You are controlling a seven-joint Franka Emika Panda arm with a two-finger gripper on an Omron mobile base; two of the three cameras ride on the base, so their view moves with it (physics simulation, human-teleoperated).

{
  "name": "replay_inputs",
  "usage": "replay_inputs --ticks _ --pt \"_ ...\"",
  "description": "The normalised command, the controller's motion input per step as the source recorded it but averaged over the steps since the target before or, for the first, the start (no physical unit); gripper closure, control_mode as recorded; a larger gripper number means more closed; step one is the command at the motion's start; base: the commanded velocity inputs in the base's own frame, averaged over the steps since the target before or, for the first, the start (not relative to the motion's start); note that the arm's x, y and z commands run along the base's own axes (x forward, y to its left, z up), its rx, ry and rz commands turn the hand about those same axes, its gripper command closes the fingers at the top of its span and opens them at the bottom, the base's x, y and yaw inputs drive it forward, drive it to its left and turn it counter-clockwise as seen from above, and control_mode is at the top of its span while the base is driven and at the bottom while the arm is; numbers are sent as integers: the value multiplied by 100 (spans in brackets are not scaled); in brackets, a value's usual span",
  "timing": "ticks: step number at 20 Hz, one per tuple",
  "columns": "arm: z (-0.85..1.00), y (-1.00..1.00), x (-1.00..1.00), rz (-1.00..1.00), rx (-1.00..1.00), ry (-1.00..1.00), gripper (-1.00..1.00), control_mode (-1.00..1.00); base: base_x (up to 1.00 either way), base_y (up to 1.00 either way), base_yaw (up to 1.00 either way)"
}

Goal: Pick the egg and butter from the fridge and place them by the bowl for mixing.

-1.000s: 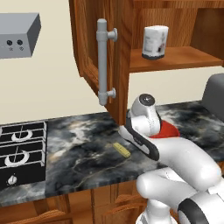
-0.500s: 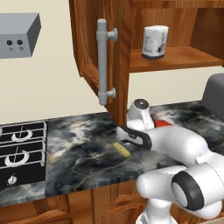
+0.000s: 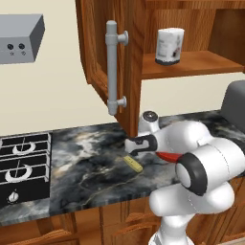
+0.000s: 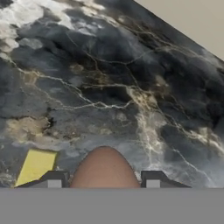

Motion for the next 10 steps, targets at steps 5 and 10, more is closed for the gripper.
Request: replay_inputs --ticks 5,10 --pt "-31 10 34 0 -3 0 100 -100 0 0 0" --pt "-11 6 18 0 -1 0 -100 -100 0 0 0"
